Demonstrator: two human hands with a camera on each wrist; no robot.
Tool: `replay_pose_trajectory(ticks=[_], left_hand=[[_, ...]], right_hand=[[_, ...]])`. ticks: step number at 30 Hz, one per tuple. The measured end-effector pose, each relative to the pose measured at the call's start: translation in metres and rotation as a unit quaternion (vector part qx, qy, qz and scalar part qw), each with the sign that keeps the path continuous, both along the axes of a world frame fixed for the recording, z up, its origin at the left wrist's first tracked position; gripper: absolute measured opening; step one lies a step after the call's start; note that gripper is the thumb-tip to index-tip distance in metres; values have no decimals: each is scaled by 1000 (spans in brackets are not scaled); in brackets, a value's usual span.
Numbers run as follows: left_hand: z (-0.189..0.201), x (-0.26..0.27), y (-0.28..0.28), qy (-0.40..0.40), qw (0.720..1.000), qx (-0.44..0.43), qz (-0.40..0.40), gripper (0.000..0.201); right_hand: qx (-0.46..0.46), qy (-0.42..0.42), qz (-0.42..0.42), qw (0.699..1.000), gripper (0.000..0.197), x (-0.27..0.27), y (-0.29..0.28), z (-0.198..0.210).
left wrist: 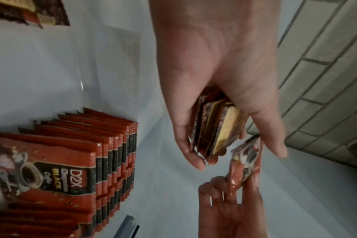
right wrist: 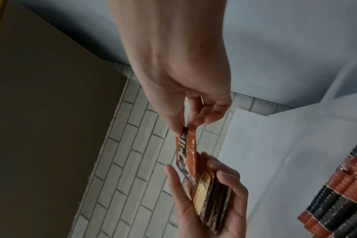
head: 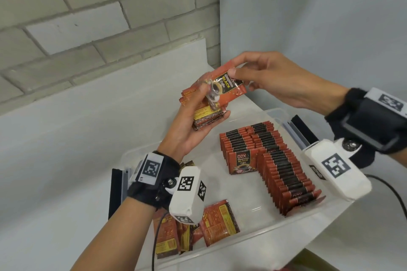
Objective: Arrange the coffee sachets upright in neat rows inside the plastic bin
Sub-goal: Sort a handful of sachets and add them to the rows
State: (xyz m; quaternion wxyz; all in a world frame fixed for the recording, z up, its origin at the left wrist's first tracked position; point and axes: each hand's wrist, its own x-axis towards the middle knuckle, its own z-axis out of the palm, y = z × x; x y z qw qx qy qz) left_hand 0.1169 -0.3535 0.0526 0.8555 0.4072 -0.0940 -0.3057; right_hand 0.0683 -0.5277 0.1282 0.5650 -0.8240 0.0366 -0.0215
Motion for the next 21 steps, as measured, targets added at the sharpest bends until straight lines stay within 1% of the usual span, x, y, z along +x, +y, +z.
replay_pose_trajectory(ticks=[2,6,8,12,14,16,19,21], left_hand=[[-1,0,0,-6,1000,-5,-16,46],[-3,0,0,-18,999,17,-29,54],[-4,1,0,-31,999,18,-28,52],[-4,2,0,-42,999,12,-17,49],[-5,3,1,-43,999,10,-11,51],[-5,2,0,-43,999,10,-5,50],[-3,1,-2,-33,999,4,9,42],[-2,2,-1,-16,1000,5,24,38]], right_hand=[[-7,4,8,1000,17,1,3,-3],[-14,20,11,1000,20,3,6,-8],[-15,24,8,1000,21,4,6,-9],[-11,46,-7,999,32,3,0,-9],[-27,65,5,998,28,0,-3,-10],[-29,70,11,997,19,-2,-6,-12],[-24,74,15,997,12,-8,-10,-13],[-46,92,42,994,10,-14,-12,-14]])
